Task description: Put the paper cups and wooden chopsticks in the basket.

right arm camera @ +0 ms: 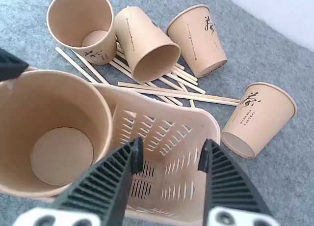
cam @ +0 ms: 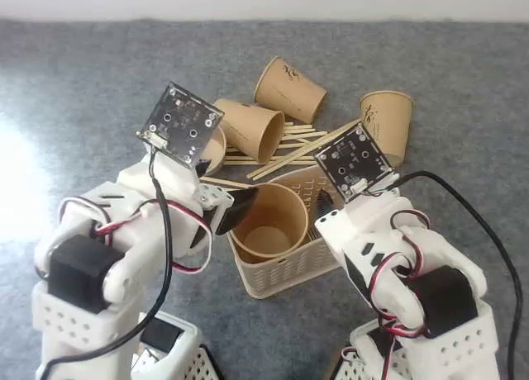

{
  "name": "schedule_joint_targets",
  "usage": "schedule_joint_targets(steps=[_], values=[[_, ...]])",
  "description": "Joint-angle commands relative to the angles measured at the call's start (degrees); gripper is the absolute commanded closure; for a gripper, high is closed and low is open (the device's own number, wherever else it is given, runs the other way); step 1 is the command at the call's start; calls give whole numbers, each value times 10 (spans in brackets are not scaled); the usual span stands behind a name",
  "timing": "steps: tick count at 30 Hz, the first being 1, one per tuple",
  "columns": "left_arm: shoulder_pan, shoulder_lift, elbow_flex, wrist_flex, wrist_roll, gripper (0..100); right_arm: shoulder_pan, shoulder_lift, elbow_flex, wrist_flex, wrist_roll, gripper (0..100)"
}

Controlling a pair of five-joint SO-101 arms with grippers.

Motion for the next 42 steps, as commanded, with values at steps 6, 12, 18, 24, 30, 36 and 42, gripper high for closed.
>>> schedule_joint_targets(steps=[6,12,18,24,30,36,42], values=[[-134,-5,-9,-32,0,739,63,0,-3,-13,7,801],[-289,-5,144,-114,-15,738,160,43,2,-61,11,801],[-353,-5,340,-280,-61,739,163,114,-14,-66,33,801],[-369,-5,424,-358,-78,739,163,170,-27,-68,33,802],[-369,-5,493,-408,-76,739,163,182,-28,-68,35,998],[-369,-5,574,-484,-44,739,193,182,-35,-58,34,992],[-369,-4,617,-527,-36,739,289,172,-129,-42,31,993]])
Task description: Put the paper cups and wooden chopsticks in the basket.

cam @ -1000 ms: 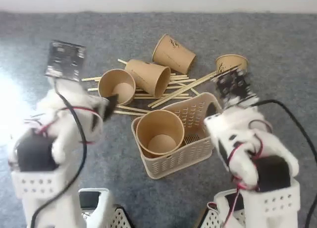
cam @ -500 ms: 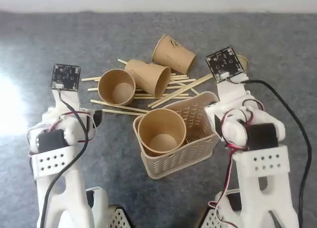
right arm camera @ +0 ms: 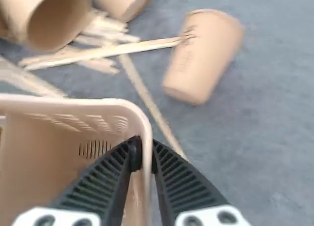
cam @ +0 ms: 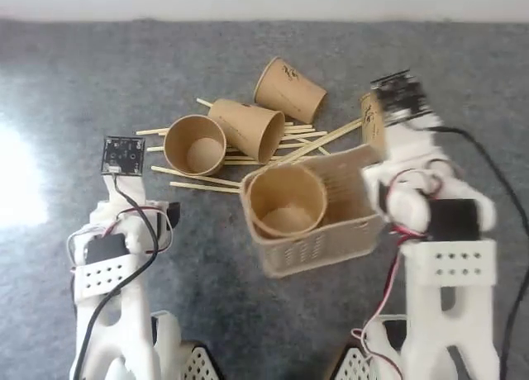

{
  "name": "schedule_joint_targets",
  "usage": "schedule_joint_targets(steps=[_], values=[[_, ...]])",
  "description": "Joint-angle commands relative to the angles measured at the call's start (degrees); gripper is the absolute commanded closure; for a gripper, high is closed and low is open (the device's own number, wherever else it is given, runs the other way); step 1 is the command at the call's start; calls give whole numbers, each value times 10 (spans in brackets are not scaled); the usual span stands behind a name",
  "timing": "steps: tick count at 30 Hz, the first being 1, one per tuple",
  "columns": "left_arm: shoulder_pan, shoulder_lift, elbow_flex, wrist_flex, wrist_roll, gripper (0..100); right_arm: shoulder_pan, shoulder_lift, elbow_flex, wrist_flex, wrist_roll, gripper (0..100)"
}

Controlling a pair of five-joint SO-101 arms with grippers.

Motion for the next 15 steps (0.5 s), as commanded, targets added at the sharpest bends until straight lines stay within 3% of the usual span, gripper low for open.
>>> schedule_joint_targets(steps=[1,7,15], values=[[-3,-5,3,-25,9,739,54,-17,-91,7,4,993],[-1,-5,14,-25,26,739,80,-54,-120,18,9,993],[-1,-5,38,-55,25,739,214,-54,-77,-38,48,993]])
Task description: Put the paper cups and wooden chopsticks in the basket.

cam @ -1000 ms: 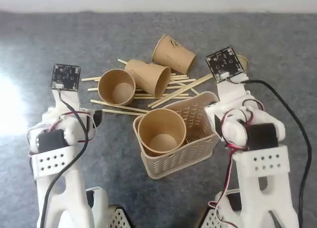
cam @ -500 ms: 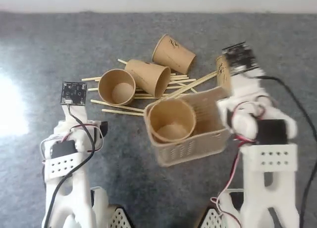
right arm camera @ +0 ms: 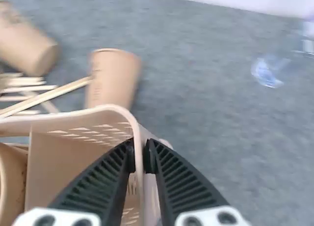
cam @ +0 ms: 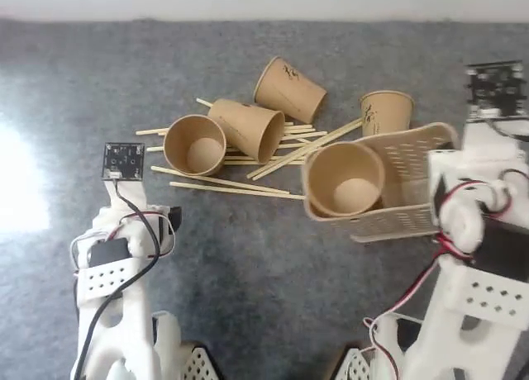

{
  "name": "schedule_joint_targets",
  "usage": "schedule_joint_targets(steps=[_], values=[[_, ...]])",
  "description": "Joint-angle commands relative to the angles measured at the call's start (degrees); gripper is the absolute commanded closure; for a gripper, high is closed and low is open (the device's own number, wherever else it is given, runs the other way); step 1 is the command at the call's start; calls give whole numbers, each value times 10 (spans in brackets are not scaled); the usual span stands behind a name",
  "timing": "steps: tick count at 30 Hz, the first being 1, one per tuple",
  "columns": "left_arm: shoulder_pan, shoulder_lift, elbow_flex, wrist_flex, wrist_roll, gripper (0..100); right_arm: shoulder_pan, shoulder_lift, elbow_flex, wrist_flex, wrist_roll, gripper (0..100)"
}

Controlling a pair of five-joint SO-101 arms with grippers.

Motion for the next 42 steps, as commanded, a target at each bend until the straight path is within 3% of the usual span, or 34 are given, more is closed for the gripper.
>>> schedule_joint_targets(steps=[1,7,17,26,32,42], values=[[-1,-5,8,-35,7,739,55,-17,15,-48,33,993],[-1,-5,8,-34,7,739,146,-17,120,-167,77,993],[-1,-5,9,-34,7,739,227,-10,250,-332,121,993],[-1,-5,9,-34,7,739,226,30,261,-342,141,982],[-1,-5,9,-35,7,739,226,-15,262,-342,142,812],[-1,-4,9,-35,7,739,153,-73,259,-338,145,824]])
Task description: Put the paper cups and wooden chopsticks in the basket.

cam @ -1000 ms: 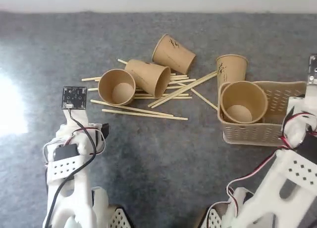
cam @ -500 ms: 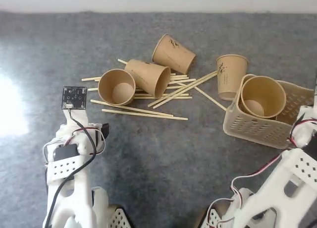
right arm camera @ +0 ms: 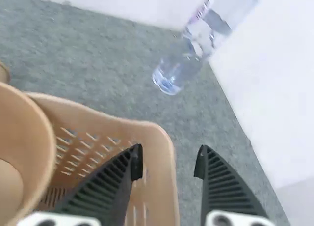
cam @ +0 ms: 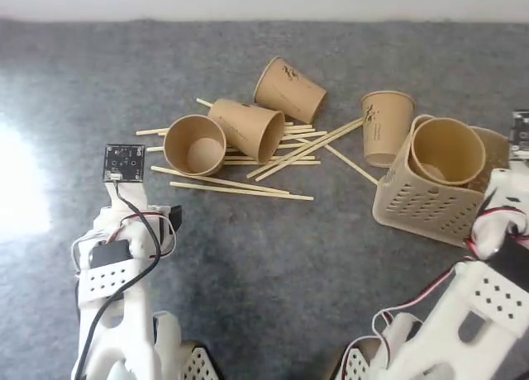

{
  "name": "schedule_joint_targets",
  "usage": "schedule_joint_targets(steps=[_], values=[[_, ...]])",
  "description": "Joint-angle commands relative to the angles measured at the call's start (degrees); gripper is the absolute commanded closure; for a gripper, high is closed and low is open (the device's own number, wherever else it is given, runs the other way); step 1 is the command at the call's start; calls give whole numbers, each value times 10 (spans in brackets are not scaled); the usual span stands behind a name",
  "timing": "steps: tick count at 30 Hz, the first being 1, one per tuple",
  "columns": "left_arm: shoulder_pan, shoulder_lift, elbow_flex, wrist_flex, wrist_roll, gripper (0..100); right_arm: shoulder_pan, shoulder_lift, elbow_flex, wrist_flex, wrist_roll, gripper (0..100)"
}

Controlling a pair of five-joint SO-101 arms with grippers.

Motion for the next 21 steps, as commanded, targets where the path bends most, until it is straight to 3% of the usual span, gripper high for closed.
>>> schedule_joint_targets(steps=[1,5,13,21], values=[[-1,-4,-4,-12,7,739,-24,-22,-14,5,7,831],[0,-4,7,-38,7,739,-41,-25,-58,86,4,841],[3,-5,17,-55,8,739,-82,-18,-297,417,19,841],[3,-5,18,-55,7,739,-84,-17,-316,524,241,842]])
